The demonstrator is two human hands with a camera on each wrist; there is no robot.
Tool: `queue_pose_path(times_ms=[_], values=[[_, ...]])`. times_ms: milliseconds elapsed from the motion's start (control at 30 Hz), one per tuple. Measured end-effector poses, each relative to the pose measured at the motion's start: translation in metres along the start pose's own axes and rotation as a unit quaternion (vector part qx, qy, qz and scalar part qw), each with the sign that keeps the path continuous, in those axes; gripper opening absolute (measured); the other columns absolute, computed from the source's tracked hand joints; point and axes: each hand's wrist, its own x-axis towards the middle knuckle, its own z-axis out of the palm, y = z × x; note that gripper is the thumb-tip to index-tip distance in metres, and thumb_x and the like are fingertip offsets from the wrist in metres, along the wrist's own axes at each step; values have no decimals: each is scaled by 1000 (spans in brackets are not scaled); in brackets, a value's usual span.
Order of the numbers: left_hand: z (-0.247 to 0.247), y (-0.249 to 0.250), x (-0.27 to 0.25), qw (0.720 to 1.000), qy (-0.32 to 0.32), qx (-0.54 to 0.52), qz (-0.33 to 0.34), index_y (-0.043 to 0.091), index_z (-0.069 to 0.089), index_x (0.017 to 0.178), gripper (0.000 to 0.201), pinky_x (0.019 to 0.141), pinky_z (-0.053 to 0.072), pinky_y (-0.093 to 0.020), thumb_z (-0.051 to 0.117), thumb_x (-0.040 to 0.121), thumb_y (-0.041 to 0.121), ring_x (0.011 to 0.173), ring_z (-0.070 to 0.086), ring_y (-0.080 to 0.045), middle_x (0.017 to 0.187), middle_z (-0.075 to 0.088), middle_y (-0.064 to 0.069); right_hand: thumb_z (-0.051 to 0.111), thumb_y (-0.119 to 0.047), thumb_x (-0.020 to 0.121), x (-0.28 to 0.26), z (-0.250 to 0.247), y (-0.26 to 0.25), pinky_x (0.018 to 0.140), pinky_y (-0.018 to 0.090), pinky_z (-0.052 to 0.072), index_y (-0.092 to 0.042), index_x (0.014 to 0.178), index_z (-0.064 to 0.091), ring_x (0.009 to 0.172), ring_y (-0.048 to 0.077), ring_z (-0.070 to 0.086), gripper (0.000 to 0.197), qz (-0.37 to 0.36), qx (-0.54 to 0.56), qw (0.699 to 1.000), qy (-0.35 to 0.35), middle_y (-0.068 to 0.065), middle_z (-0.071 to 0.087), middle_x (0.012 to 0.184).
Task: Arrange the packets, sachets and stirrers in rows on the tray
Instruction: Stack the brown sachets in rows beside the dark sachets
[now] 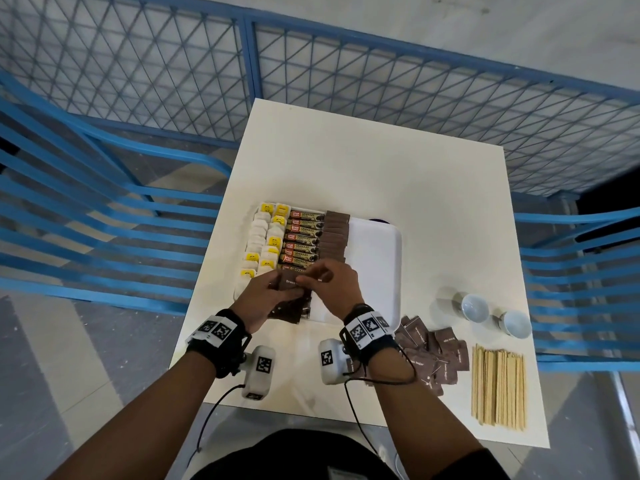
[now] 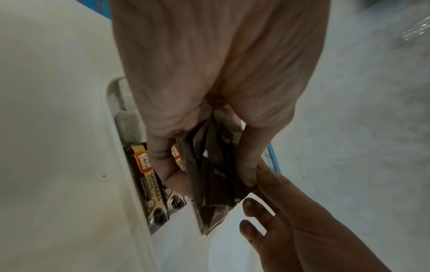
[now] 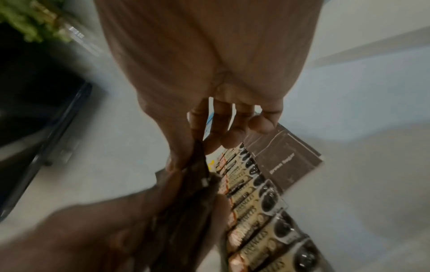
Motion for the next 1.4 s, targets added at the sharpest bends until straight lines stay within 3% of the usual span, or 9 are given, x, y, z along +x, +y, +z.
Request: queue_pose_path(times_ms=[167, 300, 467, 633, 767, 900, 967, 1100, 1400], values=[[6, 5, 0, 1000, -3, -22, -11, 12, 67, 125, 37, 82, 58, -45, 73, 89, 11, 103, 71, -32, 115, 74, -15, 79, -24, 83, 7, -14, 4, 80, 19, 52, -21, 94, 80, 81, 5, 66, 11, -13, 27, 1000, 11, -9, 74, 85], [11, 7, -2, 1000, -10, -23, 1, 10, 67, 123, 35, 72, 58, -37, 72, 88, 10, 93, 73, -27, 106, 75, -13, 78, -21, 84, 8, -23, 5, 72, 3, 43, -20, 94, 81, 74, -11, 62, 11, -26, 29, 999, 21, -6, 76, 87], [12, 5, 5, 999, 20, -22, 28, 12, 72, 117, 28, 93, 56, -45, 72, 89, 7, 108, 70, -32, 114, 75, -13, 81, -32, 82, 9, -26, 6, 65, 4, 46, -18, 98, 77, 75, -9, 64, 22, -5, 48, 999, 8, -9, 74, 87], [8, 0, 12, 999, 36, -8, 25, 13, 74, 118, 29, 100, 53, -51, 75, 88, 11, 115, 67, -35, 117, 74, -13, 81, -26, 81, 15, -31, 13, 74, 28, 57, -24, 88, 75, 77, 12, 69, 10, 18, 41, 999, 25, -8, 74, 84], [3, -3, 15, 996, 83, -30, 2, 8, 73, 116, 28, 94, 55, -58, 74, 88, 6, 105, 69, -39, 113, 74, -18, 79, -25, 83, 17, -43, 36, 72, 24, 53, -25, 87, 73, 73, 15, 68, 8, 70, 28, 994, 78, -9, 72, 81], [-6, -5, 18, 994, 100, -39, -19, 6, 72, 117, 28, 86, 58, -58, 73, 89, 5, 97, 70, -38, 114, 73, -22, 79, -22, 83, 6, -36, 55, 60, 2, 39, -19, 91, 76, 69, 4, 61, 10, 105, -31, 993, 43, -9, 68, 73], [-9, -6, 18, 994, 100, -37, -30, 6, 71, 117, 29, 85, 58, -56, 74, 89, 6, 95, 70, -37, 116, 72, -24, 79, -23, 81, 3, -26, 59, 62, 4, 42, -23, 88, 74, 73, 10, 64, 9, 125, -39, 991, 35, -6, 71, 75], [-12, -4, 19, 994, 97, -35, -33, 7, 72, 117, 29, 84, 59, -55, 74, 88, 6, 94, 70, -36, 116, 71, -23, 81, -30, 78, 7, -12, 60, 77, 27, 53, -26, 85, 72, 79, 13, 65, 12, 156, -54, 985, 58, -9, 69, 75], [-18, -1, 22, 995, 90, -36, -35, 7, 72, 118, 30, 89, 56, -59, 75, 88, 8, 103, 69, -45, 117, 71, -25, 84, -37, 74, 3, -9, 61, 72, 20, 45, -25, 86, 66, 82, 12, 64, 25, 180, -24, 977, 110, -7, 68, 76]])
